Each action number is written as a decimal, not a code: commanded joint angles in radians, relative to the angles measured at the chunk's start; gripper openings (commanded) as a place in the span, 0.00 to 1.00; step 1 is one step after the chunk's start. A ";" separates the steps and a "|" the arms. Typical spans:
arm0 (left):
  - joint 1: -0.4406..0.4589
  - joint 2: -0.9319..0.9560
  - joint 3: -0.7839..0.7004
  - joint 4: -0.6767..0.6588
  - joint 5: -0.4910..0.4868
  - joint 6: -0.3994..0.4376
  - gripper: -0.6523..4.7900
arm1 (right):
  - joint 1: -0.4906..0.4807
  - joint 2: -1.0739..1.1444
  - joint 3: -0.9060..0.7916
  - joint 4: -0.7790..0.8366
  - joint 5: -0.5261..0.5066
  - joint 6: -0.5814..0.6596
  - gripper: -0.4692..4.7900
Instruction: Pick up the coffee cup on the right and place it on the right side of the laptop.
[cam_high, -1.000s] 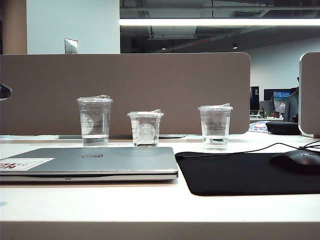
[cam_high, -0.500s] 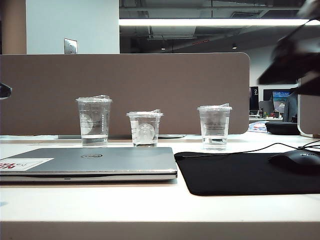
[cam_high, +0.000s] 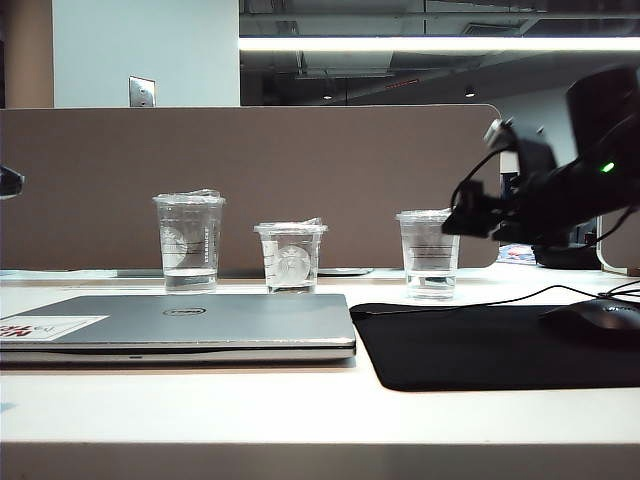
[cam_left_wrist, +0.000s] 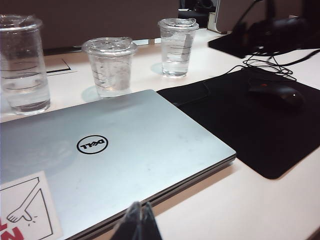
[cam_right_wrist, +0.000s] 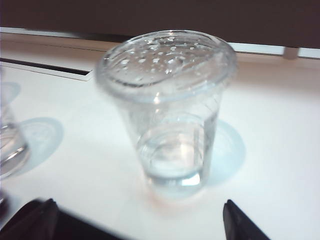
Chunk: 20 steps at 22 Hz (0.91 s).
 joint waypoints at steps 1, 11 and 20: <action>0.002 0.000 0.003 0.014 0.002 0.002 0.11 | 0.002 0.082 0.092 0.008 -0.009 -0.014 1.00; 0.002 0.000 0.003 0.013 0.002 0.002 0.11 | 0.002 0.265 0.276 -0.061 -0.010 -0.048 1.00; 0.002 0.000 0.003 0.013 0.002 0.002 0.11 | 0.016 0.354 0.376 -0.056 -0.022 -0.048 1.00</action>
